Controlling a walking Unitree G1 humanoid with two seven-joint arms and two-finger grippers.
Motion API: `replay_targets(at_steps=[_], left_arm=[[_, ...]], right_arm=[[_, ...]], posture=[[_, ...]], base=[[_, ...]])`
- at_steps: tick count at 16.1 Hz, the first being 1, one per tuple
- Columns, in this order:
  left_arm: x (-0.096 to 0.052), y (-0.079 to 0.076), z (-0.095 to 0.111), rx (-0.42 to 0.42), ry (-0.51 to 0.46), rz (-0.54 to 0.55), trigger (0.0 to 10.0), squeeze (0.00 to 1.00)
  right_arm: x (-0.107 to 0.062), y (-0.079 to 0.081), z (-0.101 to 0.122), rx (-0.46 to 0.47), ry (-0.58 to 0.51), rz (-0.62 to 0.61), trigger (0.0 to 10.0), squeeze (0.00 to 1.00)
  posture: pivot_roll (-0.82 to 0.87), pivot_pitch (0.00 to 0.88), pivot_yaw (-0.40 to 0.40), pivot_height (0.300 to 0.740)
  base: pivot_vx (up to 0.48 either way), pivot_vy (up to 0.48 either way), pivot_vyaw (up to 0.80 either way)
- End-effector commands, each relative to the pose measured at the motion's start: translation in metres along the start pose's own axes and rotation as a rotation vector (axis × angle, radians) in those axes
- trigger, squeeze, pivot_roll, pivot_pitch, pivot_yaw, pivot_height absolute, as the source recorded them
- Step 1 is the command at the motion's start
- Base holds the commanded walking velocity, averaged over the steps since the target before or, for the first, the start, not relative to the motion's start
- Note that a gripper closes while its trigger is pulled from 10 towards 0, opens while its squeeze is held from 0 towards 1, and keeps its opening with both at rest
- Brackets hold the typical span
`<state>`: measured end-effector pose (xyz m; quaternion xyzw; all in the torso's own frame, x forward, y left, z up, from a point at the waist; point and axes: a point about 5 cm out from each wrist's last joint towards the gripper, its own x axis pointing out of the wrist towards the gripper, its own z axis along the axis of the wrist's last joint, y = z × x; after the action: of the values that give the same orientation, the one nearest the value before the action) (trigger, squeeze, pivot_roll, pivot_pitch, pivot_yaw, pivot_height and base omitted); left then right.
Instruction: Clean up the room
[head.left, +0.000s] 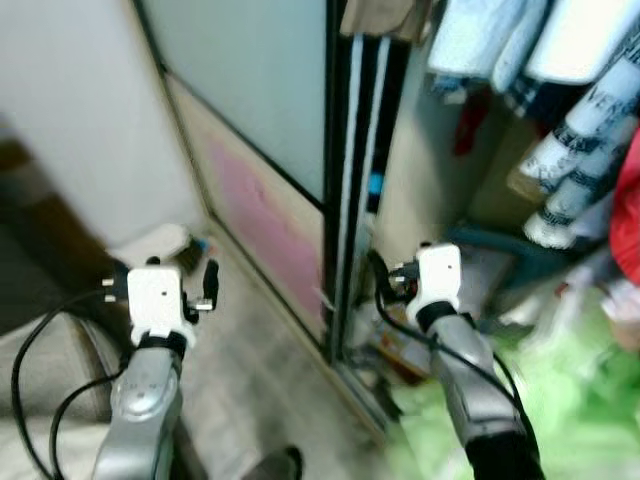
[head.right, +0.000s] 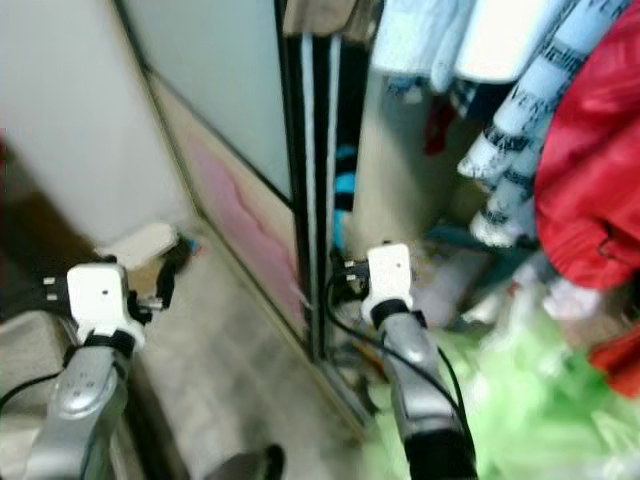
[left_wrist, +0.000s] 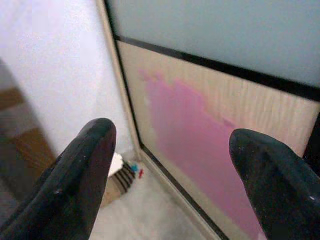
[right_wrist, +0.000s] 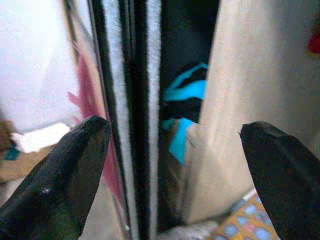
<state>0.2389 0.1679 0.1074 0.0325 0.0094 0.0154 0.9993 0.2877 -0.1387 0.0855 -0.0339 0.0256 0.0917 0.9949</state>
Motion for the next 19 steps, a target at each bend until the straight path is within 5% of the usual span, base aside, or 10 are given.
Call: replay_targets(at_steps=[1, 4, 9, 19], left_arm=[[0.000, -0.002, -0.003, -0.006, 0.028, 0.001, 10.0, 0.00], [-0.010, 0.000, -0.006, -0.089, 0.045, 0.046, 10.0, 0.00], [-0.025, 0.009, -0.007, -0.092, 0.053, 0.130, 10.0, 0.00], [-0.014, 0.008, 0.001, -0.075, 0.029, 0.081, 10.0, 0.00]], right_arm=[[-0.001, -0.005, 0.004, -0.003, -0.016, -0.010, 10.0, 0.00], [-0.002, -0.006, 0.005, -0.013, 0.008, 0.026, 10.0, 0.00], [-0.011, 0.002, 0.023, -0.038, -0.028, 0.116, 10.0, 0.00], [-0.013, 0.003, 0.023, -0.028, -0.014, 0.087, 10.0, 0.00]], posture=[[0.07, 0.000, 0.031, 0.740], [0.09, 0.010, -0.026, 0.740], [0.10, 0.028, -0.075, 0.740], [0.08, 0.039, -0.038, 0.740]], base=[[0.000, 0.000, 0.80], [0.000, 0.000, 0.80], [0.000, 0.000, 0.16], [0.000, 0.000, 0.69]])
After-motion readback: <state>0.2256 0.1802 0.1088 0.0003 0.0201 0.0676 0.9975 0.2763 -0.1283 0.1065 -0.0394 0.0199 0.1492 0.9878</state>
